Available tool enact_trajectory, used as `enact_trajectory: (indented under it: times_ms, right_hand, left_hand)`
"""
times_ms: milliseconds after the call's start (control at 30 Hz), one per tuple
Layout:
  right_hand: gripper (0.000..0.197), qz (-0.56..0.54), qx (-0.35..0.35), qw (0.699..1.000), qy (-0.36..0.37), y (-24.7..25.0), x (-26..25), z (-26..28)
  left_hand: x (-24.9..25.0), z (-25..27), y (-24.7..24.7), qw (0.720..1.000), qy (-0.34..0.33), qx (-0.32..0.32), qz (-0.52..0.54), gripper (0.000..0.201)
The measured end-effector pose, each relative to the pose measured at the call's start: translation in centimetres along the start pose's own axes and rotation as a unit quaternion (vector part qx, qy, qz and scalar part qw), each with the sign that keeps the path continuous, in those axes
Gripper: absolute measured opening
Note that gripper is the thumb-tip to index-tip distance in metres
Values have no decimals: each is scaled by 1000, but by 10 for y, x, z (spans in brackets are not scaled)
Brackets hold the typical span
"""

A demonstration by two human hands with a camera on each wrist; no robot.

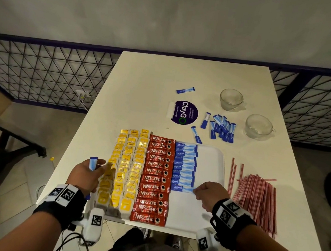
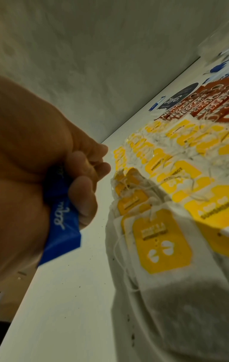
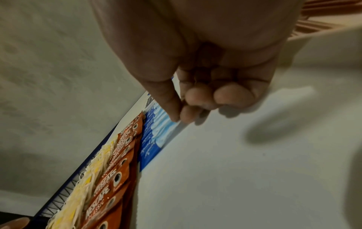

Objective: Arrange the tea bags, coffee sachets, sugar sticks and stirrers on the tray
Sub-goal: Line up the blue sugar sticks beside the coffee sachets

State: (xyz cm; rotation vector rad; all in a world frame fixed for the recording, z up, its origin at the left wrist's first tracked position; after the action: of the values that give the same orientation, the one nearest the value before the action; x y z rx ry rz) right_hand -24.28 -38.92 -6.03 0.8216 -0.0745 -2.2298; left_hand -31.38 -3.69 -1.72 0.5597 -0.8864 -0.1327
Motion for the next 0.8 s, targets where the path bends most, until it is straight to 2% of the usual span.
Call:
enact_trajectory:
  times_ms: [200,333,500,633,800]
  right_hand:
    - [21,20,-9,1000,-3,-3,-4,-1]
    - [14,31,-12,999,-13,-2,-3,-3]
    - [24,67,-13,997,-24,-1,-5,-6]
    - [15,105,-9,994,-28,-1,-5,-8]
    - [29,129,-27,991,-30,0,-7,-8]
  left_hand:
    - [-2,0,0,1000,6,-8,7,19]
    - [-3,0,2,1000,9,-6,0,19]
    - [-3,-1,3,1000,8,-8,-4,20]
    - [-2,0,2,1000,3,-8,-8,18]
    - [-2,0,3,1000,1,-8,-13,18]
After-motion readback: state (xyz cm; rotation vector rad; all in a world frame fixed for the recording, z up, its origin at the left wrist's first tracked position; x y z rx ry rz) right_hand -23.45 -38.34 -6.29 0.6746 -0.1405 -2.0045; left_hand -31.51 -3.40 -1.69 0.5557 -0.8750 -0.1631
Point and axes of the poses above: each hand's wrist, its own z-axis away from the middle knuckle, its own y-axis out of the back of the hand, x = y × z, the point moved 3 cm from there along -z, towards the middle knuckle, and after that the axes turned 13 degrees about -x, right-handed, at the moved point
